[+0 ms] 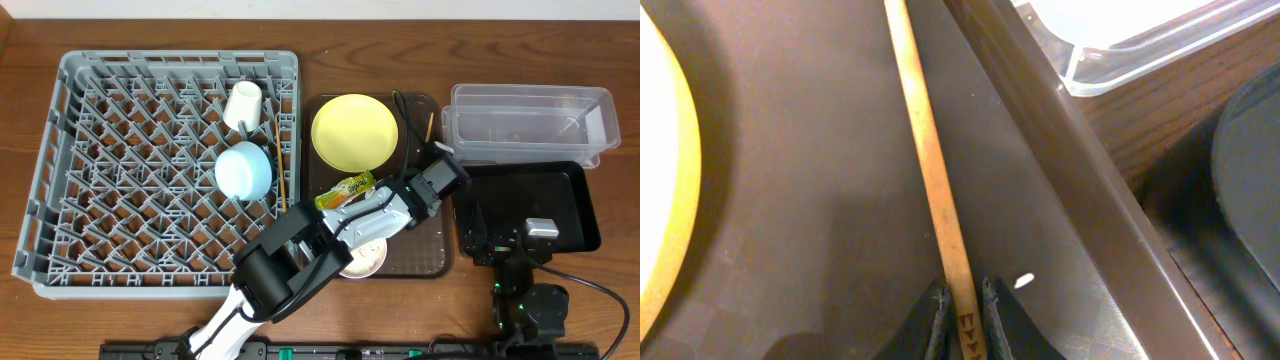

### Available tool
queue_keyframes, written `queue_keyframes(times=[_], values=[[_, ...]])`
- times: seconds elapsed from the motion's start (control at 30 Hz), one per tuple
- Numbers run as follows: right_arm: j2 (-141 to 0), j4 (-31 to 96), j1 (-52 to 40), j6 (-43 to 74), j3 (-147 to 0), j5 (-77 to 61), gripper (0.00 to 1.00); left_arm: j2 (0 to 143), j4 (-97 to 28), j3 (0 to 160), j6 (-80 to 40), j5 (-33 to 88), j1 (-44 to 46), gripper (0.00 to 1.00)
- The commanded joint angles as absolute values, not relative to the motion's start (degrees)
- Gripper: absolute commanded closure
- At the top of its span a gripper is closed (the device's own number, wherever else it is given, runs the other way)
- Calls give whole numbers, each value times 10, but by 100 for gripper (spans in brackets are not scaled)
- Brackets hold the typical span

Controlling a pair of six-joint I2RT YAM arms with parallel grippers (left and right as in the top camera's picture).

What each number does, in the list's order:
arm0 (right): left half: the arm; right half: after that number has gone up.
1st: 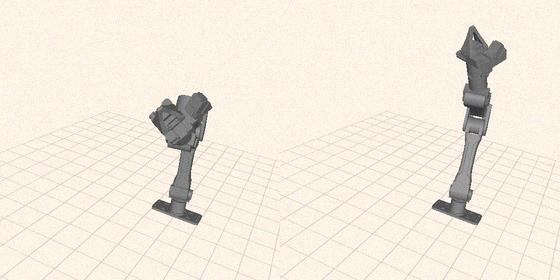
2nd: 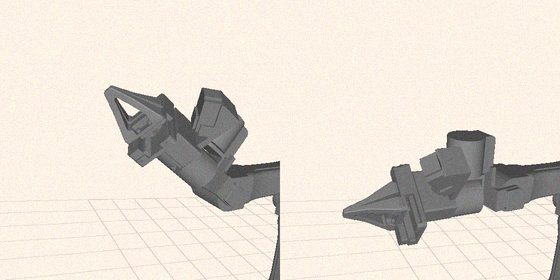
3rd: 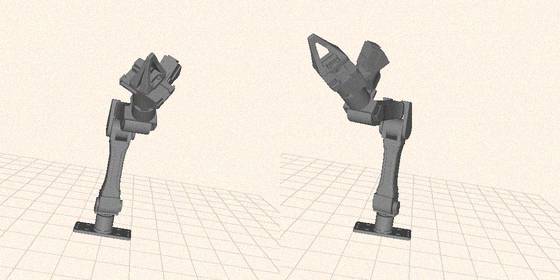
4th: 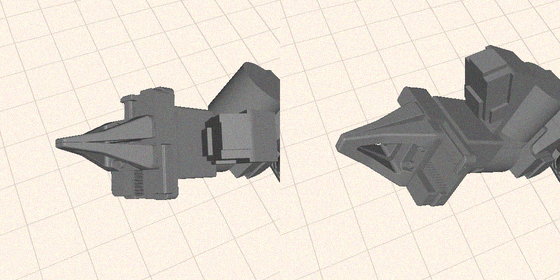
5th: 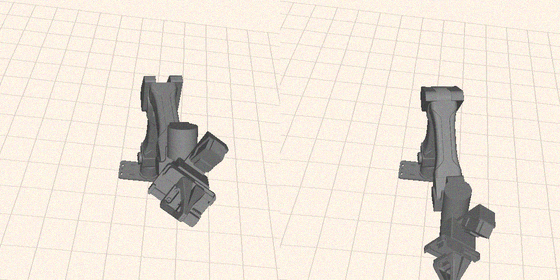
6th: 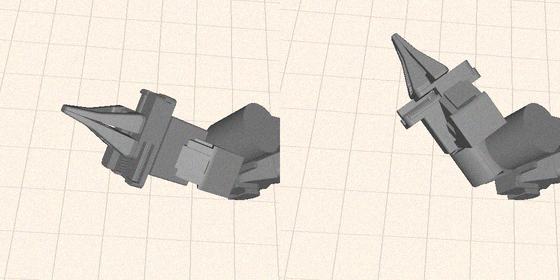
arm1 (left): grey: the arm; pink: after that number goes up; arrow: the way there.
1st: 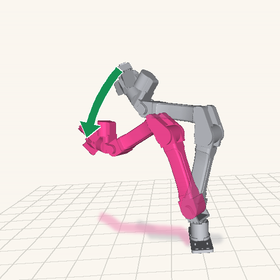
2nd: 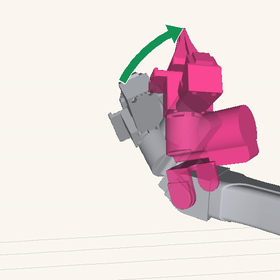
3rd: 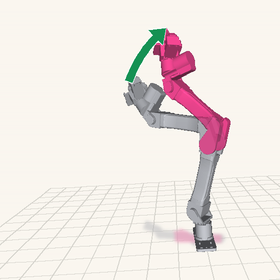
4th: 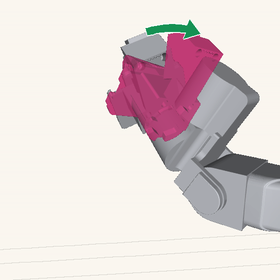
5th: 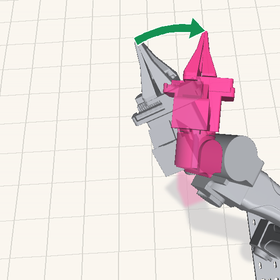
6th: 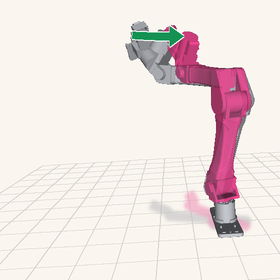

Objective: Sort waste into correct bins and load items into the dishwasher rack
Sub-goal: 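Lower the left gripper and grasp the remaining chopstick, then carry the second chopstick into the rack and release it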

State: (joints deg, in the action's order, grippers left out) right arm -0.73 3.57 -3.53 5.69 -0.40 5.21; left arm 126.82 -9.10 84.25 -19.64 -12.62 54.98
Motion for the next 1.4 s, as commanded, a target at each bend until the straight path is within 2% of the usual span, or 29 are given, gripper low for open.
queue_keyframes(times=[0.0, 0.2, 0.4, 0.63, 1.17, 1.37], values=[[-7, 37, -33, 64, -3, 59, 1, 1289, -120, 827, -196, -136, 547, 85], [-7, 37, -33, 64, -3, 59, 1, 1289, -119, 827, -206, -134, 547, 85], [-7, 37, -33, 64, -3, 59, 1, 1280, -111, 830, -206, -125, 547, 91], [-7, 37, -33, 64, -3, 59, 1, 1208, -115, 836, -243, -125, 547, 94], [-7, 37, -33, 64, -3, 59, 1, 1159, -198, 836, -277, -112, 537, 93], [-7, 37, -33, 64, -3, 59, 1, 1084, -239, 836, -277, -112, 517, 93]])
